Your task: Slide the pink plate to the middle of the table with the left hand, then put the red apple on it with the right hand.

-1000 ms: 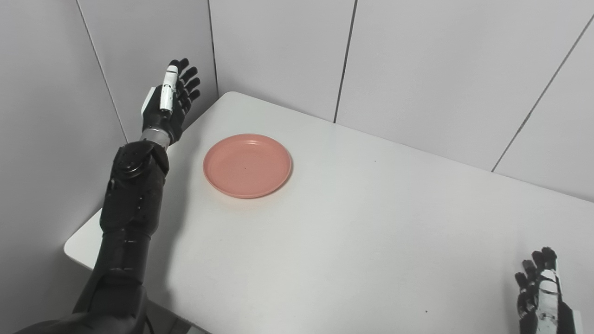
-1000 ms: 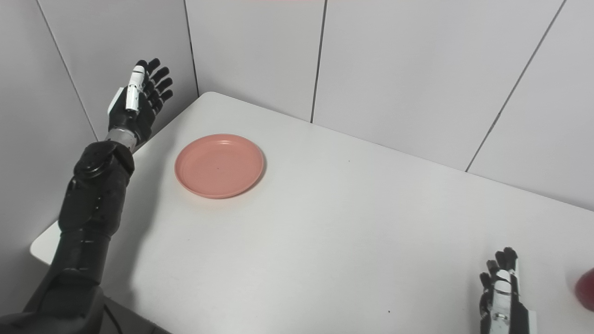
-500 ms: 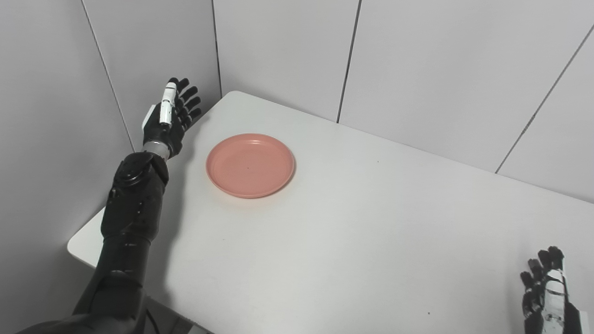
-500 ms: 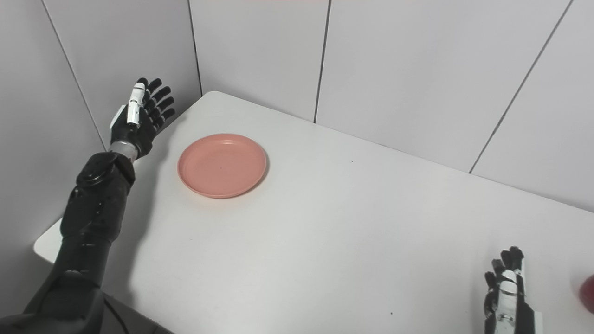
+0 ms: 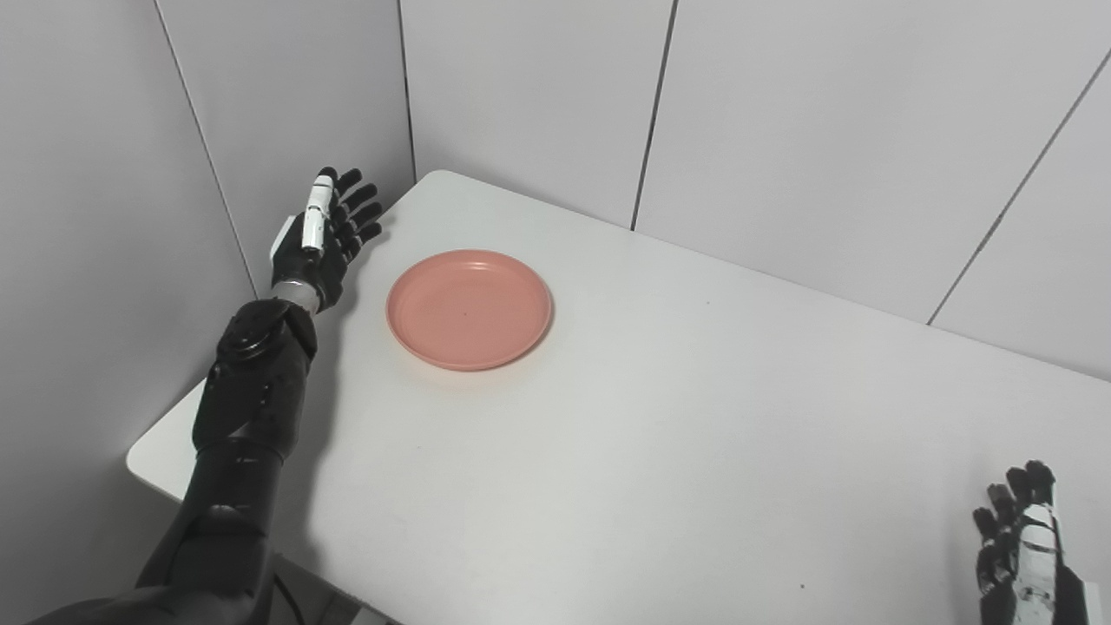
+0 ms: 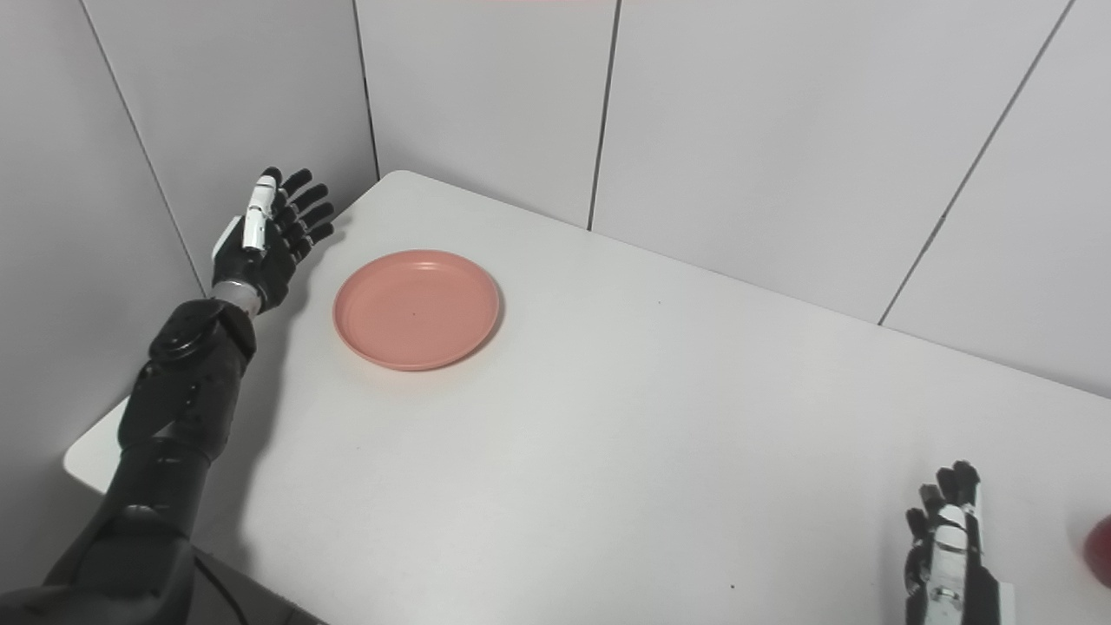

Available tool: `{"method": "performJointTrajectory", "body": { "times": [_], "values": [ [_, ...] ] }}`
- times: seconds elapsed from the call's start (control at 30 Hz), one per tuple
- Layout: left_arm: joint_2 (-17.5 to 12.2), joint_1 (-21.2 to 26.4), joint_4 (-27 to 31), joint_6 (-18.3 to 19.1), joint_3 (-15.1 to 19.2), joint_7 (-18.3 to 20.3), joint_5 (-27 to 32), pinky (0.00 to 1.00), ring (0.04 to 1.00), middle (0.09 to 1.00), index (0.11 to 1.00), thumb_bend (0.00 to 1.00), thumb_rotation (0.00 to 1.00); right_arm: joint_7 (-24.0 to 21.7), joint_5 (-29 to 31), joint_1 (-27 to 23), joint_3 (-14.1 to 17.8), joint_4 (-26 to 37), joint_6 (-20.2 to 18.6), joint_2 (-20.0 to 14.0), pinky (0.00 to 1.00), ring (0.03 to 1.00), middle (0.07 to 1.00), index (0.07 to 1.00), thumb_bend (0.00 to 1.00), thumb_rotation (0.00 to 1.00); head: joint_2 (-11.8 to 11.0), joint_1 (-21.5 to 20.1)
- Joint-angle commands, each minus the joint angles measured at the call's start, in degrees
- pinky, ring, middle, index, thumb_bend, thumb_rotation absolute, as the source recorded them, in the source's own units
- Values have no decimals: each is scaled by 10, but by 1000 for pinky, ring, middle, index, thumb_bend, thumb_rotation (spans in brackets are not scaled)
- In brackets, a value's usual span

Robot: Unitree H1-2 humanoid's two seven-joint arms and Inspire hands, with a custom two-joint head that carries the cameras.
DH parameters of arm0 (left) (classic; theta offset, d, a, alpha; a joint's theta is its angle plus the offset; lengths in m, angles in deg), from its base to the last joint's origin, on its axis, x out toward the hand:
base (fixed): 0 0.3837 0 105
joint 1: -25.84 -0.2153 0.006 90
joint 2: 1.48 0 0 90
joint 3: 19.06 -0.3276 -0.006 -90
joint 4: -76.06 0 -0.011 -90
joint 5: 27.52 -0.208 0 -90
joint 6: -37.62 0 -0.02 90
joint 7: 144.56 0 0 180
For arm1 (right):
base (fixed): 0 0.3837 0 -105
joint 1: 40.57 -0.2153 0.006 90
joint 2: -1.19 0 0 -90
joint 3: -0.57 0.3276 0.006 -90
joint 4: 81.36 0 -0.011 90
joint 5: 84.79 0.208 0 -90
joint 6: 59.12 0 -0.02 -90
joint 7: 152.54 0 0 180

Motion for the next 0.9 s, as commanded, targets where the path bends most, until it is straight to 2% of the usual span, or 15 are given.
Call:
{"method": "performJointTrajectory", "body": {
  "times": [0.0,0.3,0.37,0.53,0.67,0.87],
  "values": [
    [-23,21,7,-26,-2,15,3,907,904,906,889,336,1000,-2,2,-9,0,25,-5,-1,1000,1000,1000,1000,42,1000,1,0],
    [-15,16,-1,-19,-8,24,4,901,907,901,885,357,1000,0,3,-11,2,25,-3,2,1000,1000,1000,1000,34,1000,1,0],
    [-16,16,-14,-28,-10,30,3,897,905,901,884,360,1000,0,1,-11,1,25,-3,0,1000,1000,1000,999,38,1000,1,0],
    [-8,13,-5,-26,-13,27,4,896,895,895,875,355,1000,1,-2,-11,1,26,-6,0,1000,1000,1000,1000,41,1000,1,0],
    [-10,16,-28,-41,-16,37,4,889,884,888,872,361,1000,-1,1,-10,1,26,-3,0,1000,1000,1000,1000,34,1000,2,-1],
    [-4,14,-27,-39,-19,41,5,897,888,890,877,367,1000,0,2,-11,3,27,-3,3,1000,1000,1000,1000,31,1000,1,-1]
  ]
}}
